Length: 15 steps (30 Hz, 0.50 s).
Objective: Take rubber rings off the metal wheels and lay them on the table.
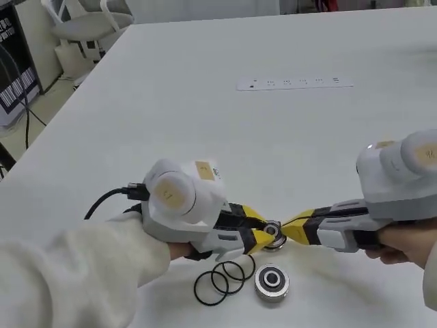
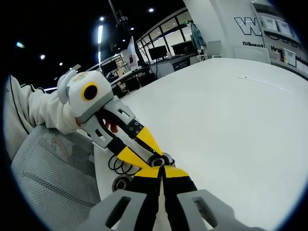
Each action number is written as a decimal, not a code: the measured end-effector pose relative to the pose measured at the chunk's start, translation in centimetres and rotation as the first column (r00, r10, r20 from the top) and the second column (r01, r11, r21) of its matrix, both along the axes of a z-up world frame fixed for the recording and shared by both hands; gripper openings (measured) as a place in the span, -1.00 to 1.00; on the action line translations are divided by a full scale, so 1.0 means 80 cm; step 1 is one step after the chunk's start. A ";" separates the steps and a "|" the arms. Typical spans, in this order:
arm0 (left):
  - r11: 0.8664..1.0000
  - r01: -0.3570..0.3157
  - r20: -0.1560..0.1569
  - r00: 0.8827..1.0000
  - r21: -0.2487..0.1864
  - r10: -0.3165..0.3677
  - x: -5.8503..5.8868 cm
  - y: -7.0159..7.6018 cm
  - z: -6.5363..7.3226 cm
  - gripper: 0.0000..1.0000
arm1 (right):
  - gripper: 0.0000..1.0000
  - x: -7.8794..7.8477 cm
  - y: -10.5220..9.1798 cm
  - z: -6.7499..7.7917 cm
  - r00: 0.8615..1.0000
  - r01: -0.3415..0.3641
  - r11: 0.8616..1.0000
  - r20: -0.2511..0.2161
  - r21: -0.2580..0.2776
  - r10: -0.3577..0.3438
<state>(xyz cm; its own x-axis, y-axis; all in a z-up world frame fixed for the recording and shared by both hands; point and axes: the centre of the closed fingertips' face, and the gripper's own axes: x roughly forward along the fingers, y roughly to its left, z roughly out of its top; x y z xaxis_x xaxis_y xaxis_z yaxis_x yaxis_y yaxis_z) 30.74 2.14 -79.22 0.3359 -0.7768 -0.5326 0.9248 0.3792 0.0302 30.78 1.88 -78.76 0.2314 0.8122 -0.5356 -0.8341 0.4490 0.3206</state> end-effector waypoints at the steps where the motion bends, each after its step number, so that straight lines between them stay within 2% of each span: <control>1: 1.000 0.000 0.000 1.000 0.000 0.000 0.000 0.000 0.000 -0.74 | -1.00 0.000 0.000 0.000 1.000 -0.002 1.000 0.003 -0.002 0.002; 15: 1.000 0.003 0.002 1.000 0.000 -0.003 -0.001 -0.001 0.000 -0.74 | -1.00 -0.004 0.008 0.009 1.000 -0.024 0.999 0.015 0.026 0.024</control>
